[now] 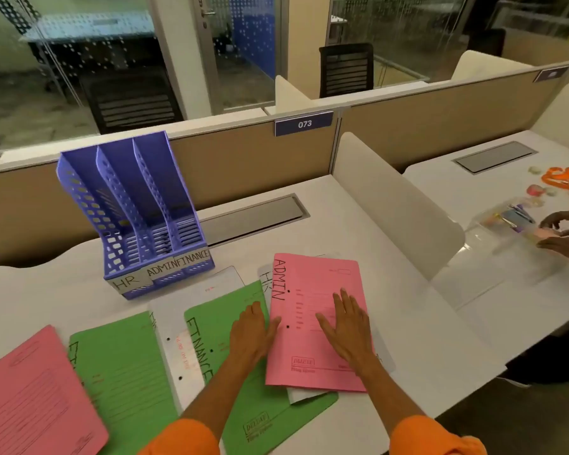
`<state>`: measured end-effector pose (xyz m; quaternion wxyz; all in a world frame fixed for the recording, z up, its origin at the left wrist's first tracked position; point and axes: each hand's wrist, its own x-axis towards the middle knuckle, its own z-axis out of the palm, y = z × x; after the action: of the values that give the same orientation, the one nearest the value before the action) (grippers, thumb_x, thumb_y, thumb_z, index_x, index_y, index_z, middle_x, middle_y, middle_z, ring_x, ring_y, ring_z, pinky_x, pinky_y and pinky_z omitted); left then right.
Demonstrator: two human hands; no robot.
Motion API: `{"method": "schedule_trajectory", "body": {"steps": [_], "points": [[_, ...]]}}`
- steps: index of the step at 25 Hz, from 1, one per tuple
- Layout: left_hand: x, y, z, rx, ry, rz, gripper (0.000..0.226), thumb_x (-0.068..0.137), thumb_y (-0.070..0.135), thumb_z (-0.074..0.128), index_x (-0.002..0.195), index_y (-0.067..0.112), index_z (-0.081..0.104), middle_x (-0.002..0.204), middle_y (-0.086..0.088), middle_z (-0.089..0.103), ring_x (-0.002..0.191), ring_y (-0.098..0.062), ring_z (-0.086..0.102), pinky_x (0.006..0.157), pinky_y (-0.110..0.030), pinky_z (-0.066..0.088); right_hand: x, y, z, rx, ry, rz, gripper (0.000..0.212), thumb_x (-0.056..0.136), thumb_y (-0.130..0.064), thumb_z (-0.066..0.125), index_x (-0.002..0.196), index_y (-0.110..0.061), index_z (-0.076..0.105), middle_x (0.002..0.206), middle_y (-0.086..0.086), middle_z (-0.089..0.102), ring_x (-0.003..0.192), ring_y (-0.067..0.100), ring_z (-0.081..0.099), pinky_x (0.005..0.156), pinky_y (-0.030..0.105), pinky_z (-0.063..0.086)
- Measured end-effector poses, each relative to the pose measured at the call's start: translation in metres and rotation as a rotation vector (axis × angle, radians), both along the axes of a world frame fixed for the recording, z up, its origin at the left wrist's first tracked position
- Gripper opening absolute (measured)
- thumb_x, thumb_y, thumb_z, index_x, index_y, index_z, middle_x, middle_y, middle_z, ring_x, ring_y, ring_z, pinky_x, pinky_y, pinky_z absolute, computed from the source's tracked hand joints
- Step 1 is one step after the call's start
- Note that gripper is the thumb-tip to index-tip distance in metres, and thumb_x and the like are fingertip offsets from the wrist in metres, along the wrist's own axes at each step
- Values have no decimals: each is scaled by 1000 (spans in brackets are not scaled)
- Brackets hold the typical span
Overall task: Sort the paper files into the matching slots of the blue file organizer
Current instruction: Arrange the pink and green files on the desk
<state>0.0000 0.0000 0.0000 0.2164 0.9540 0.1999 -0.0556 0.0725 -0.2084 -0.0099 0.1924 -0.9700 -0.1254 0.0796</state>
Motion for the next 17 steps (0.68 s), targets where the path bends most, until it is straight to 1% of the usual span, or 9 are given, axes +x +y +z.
{"method": "schedule_trajectory", "body": {"steps": [3, 5, 6, 7, 10, 12, 14, 15, 17], "points": [[7, -8, -1, -278, 64, 130, 52, 89, 47, 57, 119, 10, 38, 110, -5, 58, 87, -20, 61, 63, -26, 50, -1, -5, -14, -15, 131, -24, 89, 83, -75, 22, 149, -17, 8, 158, 8, 13, 144, 26, 15, 115, 51, 19], [15, -12, -3, -431, 131, 202, 45, 87, 39, 64, 111, 11, 38, 109, -7, 60, 82, -18, 60, 54, -19, 45, -4, -7, -24, -16, 171, -23, 100, 75, -81, 15, 148, -14, 6, 157, 10, 17, 143, 27, 19, 115, 51, 21], [18, -14, -4, -482, 146, 235, 45, 86, 36, 67, 110, 10, 39, 111, -8, 61, 84, -18, 60, 53, -18, 44, -5, -7, -27, -14, 180, -25, 102, 73, -83, 15, 148, -13, 6, 156, 11, 18, 142, 27, 20, 115, 50, 21], [19, -15, -5, -515, 137, 260, 47, 84, 34, 70, 111, 9, 41, 112, -8, 61, 86, -19, 60, 53, -18, 44, -5, -8, -29, -4, 186, -30, 102, 74, -82, 19, 148, -12, 7, 156, 11, 19, 142, 27, 20, 115, 50, 20], [20, -18, -8, -617, 68, 349, 53, 75, 32, 79, 107, 8, 44, 106, -7, 61, 86, -19, 62, 58, -23, 49, -4, -7, -30, 40, 181, -42, 92, 83, -72, 36, 147, -12, 11, 154, 10, 23, 140, 27, 23, 115, 49, 20], [18, -21, -9, -737, 24, 418, 55, 71, 28, 83, 105, 10, 44, 103, -7, 62, 85, -19, 64, 62, -29, 54, -2, -7, -28, 81, 182, -51, 87, 84, -68, 40, 146, -13, 14, 151, 9, 28, 138, 25, 27, 113, 48, 22], [16, -23, -8, -871, -14, 469, 55, 69, 22, 84, 105, 13, 42, 105, -10, 64, 86, -25, 69, 69, -41, 61, 0, -10, -24, 146, 176, -72, 81, 87, -62, 43, 145, -13, 17, 149, 9, 31, 136, 25, 30, 112, 47, 22], [15, -23, -7, -930, -41, 487, 55, 70, 18, 84, 105, 14, 41, 105, -12, 65, 85, -28, 71, 69, -44, 62, 2, -11, -21, 186, 169, -99, 78, 89, -59, 44, 145, -12, 18, 149, 10, 32, 136, 25, 31, 112, 46, 22], [11, -23, 0, -1014, -101, 508, 56, 71, 13, 83, 108, 13, 41, 104, -14, 67, 81, -31, 73, 64, -43, 62, 7, -13, -15, 280, 157, -216, 73, 92, -54, 44, 145, -10, 19, 149, 12, 33, 135, 28, 32, 112, 47, 22]]}}
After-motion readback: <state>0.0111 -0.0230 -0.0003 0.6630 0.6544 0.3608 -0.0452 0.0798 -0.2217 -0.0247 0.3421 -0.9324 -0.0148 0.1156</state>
